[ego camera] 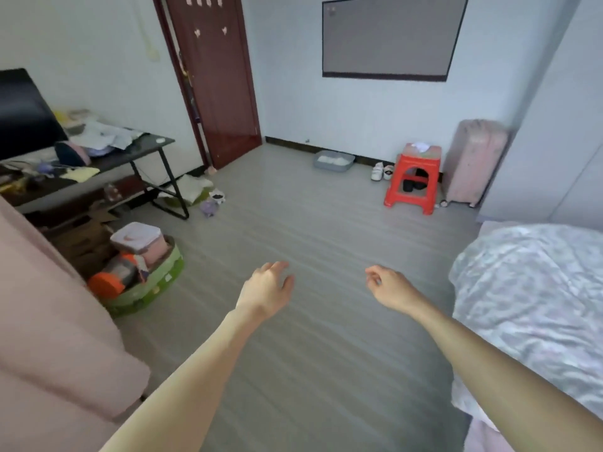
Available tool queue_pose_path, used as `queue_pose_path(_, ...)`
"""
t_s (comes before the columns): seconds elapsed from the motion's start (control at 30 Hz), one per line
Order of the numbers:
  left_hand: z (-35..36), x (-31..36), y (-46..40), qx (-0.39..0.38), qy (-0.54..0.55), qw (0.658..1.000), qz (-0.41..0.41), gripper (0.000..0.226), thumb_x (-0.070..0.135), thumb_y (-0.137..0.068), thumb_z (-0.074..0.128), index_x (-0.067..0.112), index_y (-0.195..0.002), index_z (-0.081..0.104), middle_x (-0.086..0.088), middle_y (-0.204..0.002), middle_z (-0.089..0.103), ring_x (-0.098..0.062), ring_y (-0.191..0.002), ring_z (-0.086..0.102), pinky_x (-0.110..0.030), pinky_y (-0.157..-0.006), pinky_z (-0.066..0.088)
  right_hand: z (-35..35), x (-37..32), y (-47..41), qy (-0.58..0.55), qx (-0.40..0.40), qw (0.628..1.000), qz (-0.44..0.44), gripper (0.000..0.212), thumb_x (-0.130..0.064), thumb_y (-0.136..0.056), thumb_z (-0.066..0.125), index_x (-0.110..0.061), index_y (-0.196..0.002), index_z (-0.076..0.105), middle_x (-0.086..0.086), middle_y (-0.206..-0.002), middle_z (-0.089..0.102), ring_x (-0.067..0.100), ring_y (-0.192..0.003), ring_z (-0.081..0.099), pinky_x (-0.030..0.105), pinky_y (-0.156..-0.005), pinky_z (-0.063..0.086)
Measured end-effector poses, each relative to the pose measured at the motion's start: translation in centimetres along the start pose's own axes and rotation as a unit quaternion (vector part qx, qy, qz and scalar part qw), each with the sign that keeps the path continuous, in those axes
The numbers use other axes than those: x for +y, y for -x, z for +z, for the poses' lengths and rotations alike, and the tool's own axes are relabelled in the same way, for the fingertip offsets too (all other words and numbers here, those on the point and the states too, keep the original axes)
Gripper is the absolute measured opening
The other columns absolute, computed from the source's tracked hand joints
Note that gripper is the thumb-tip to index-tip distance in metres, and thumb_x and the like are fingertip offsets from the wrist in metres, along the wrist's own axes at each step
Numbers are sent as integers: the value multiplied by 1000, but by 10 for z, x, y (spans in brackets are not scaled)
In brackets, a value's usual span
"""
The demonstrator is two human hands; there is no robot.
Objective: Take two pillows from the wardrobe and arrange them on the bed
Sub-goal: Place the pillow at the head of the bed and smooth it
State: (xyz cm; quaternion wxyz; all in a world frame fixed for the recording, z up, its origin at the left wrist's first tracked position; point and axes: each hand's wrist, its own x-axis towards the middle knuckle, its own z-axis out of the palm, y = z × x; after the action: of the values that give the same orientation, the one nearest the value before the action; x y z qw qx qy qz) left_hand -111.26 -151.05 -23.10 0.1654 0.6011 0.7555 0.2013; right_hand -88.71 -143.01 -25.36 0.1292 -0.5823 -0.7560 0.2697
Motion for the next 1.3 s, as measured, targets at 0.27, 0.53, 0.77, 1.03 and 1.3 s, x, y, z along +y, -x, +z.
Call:
queue_pose_path(0.27,5,71,-244,-51,-25,991,124,42,32,-94,42,18,-133,43,-9,-137,49,-29,-127,44,-44,-104,37,-77,19,-179,-35,77,993,77,31,-13,-92,43,-6,-120,55,15,-126,60,29,-117,53,32,-98,40)
queue_pose_path(0.53,62,142,-490,-105,-22,968,226,42,29,-94,44,18,-134,42,-11,-138,46,-30,-128,41,-41,-107,35,-133,86,-373,-70,164,970,167,30,-12,-92,44,-5,-119,56,15,-124,61,30,-115,56,31,-97,40)
queue_pose_path(0.77,88,263,-699,-95,-1,943,318,37,25,-90,49,13,-125,51,-16,-128,55,-33,-119,50,-42,-99,43,-239,143,-507,-73,244,933,255,31,-17,-93,42,-10,-121,55,16,-121,62,31,-112,56,31,-95,41)
queue_pose_path(1.03,209,467,-801,-180,37,865,466,38,24,-92,47,12,-128,48,-15,-127,54,-31,-118,50,-40,-97,43,-353,289,-567,-57,314,872,372,32,-16,-92,42,-12,-121,56,15,-119,64,31,-113,55,30,-92,41)
queue_pose_path(1.3,286,686,-936,-191,92,838,502,39,24,-93,45,12,-130,46,-12,-132,51,-26,-122,47,-35,-100,40,-521,458,-667,-106,407,817,395,32,-13,-93,40,-9,-122,53,17,-116,63,31,-102,58,31,-84,45)
